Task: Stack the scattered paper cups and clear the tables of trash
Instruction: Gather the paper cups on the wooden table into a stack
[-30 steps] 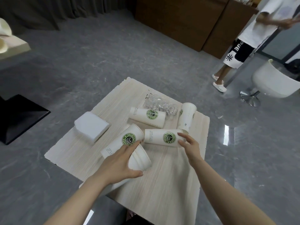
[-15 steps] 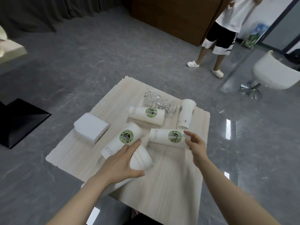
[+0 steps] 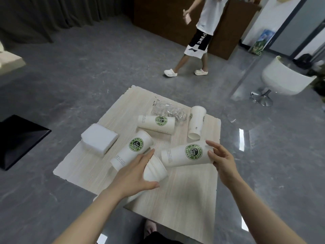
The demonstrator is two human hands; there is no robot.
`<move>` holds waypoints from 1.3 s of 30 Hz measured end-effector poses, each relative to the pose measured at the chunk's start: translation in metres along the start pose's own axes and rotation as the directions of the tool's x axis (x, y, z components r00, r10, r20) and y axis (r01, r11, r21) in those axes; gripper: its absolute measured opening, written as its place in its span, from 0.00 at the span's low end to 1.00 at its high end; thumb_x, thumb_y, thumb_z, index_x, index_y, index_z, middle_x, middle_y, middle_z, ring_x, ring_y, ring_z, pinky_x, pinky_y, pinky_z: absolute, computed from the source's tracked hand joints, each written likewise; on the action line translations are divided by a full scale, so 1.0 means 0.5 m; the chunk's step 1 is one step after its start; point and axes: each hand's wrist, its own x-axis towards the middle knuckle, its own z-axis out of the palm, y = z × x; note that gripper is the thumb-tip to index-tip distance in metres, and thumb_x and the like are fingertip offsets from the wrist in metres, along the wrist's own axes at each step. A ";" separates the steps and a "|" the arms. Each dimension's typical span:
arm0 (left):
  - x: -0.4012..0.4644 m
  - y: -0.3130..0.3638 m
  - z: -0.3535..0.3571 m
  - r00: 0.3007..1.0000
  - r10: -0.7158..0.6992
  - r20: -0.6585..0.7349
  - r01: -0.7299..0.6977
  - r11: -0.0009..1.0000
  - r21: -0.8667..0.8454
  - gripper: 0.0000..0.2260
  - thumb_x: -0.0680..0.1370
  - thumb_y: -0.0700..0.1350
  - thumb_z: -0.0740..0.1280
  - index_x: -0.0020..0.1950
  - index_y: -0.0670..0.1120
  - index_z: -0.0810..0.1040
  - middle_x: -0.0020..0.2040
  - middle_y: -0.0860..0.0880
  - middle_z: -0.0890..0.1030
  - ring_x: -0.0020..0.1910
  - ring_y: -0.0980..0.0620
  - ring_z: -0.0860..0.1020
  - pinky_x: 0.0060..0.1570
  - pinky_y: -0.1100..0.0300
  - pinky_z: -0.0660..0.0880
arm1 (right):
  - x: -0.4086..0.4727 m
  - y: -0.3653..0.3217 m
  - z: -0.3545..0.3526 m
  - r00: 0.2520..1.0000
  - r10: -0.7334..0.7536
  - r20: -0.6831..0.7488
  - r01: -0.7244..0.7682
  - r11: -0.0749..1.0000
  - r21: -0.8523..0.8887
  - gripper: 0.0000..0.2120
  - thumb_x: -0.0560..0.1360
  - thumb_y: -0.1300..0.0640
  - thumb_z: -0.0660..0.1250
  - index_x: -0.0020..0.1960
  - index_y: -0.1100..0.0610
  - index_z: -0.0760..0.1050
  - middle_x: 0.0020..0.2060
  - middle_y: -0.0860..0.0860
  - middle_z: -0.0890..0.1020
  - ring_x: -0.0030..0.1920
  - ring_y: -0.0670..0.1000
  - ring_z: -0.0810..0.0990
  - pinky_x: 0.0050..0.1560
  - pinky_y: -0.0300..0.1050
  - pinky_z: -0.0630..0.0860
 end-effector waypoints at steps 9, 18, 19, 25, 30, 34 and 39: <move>-0.031 -0.018 -0.013 0.998 -0.059 0.011 0.059 0.998 0.033 0.47 0.67 0.65 0.71 0.77 0.63 0.44 0.68 0.60 0.62 0.65 0.58 0.67 0.55 0.58 0.71 | -0.007 -0.014 0.067 0.987 -0.006 0.158 0.002 1.000 0.028 0.16 0.75 0.69 0.64 0.53 0.51 0.82 0.45 0.52 0.84 0.46 0.48 0.80 0.46 0.39 0.73; -0.056 -0.034 -0.034 0.992 -0.120 -0.045 0.121 0.993 0.008 0.46 0.66 0.67 0.69 0.76 0.64 0.44 0.66 0.62 0.63 0.61 0.59 0.69 0.51 0.58 0.73 | 0.011 -0.026 0.122 0.946 0.057 0.319 -0.045 0.998 -0.044 0.15 0.74 0.67 0.65 0.53 0.51 0.82 0.45 0.54 0.84 0.46 0.51 0.80 0.46 0.40 0.74; -0.057 -0.033 -0.034 0.992 -0.117 -0.043 0.117 0.993 0.007 0.47 0.66 0.67 0.69 0.76 0.64 0.44 0.67 0.61 0.62 0.61 0.59 0.68 0.52 0.58 0.73 | 0.010 -0.025 0.132 0.938 0.070 0.340 -0.057 0.997 -0.051 0.14 0.73 0.66 0.66 0.53 0.52 0.81 0.45 0.55 0.84 0.46 0.52 0.80 0.47 0.42 0.73; -0.064 -0.024 -0.028 0.989 -0.135 -0.067 0.135 0.991 -0.010 0.47 0.66 0.68 0.68 0.75 0.66 0.42 0.66 0.62 0.63 0.62 0.59 0.69 0.53 0.57 0.72 | -0.028 0.012 0.240 0.830 0.110 0.546 -0.085 0.994 -0.070 0.14 0.70 0.64 0.71 0.54 0.54 0.81 0.50 0.57 0.84 0.52 0.54 0.80 0.57 0.47 0.73; -0.081 -0.032 -0.027 0.969 -0.222 -0.113 0.214 0.974 -0.078 0.48 0.65 0.68 0.69 0.74 0.67 0.40 0.67 0.61 0.62 0.62 0.59 0.69 0.53 0.59 0.71 | -0.051 0.048 0.308 0.734 0.149 0.663 -0.088 0.988 -0.125 0.14 0.72 0.60 0.69 0.56 0.53 0.81 0.56 0.56 0.82 0.57 0.53 0.78 0.57 0.46 0.72; -0.102 -0.045 -0.037 0.948 -0.283 -0.148 0.272 0.958 -0.086 0.48 0.66 0.68 0.68 0.75 0.66 0.41 0.68 0.61 0.61 0.63 0.60 0.68 0.51 0.62 0.70 | -0.005 0.037 0.327 0.772 0.097 0.628 -0.014 0.991 -0.136 0.12 0.74 0.61 0.70 0.56 0.52 0.81 0.54 0.50 0.83 0.56 0.47 0.79 0.55 0.41 0.75; -0.131 -0.060 -0.052 0.927 -0.330 -0.176 0.323 0.944 -0.072 0.47 0.67 0.68 0.69 0.76 0.64 0.41 0.66 0.60 0.63 0.64 0.60 0.67 0.52 0.61 0.70 | 0.105 0.045 0.336 0.921 -0.021 0.389 0.171 0.919 -0.356 0.15 0.73 0.67 0.69 0.58 0.54 0.79 0.56 0.46 0.77 0.60 0.46 0.72 0.62 0.41 0.69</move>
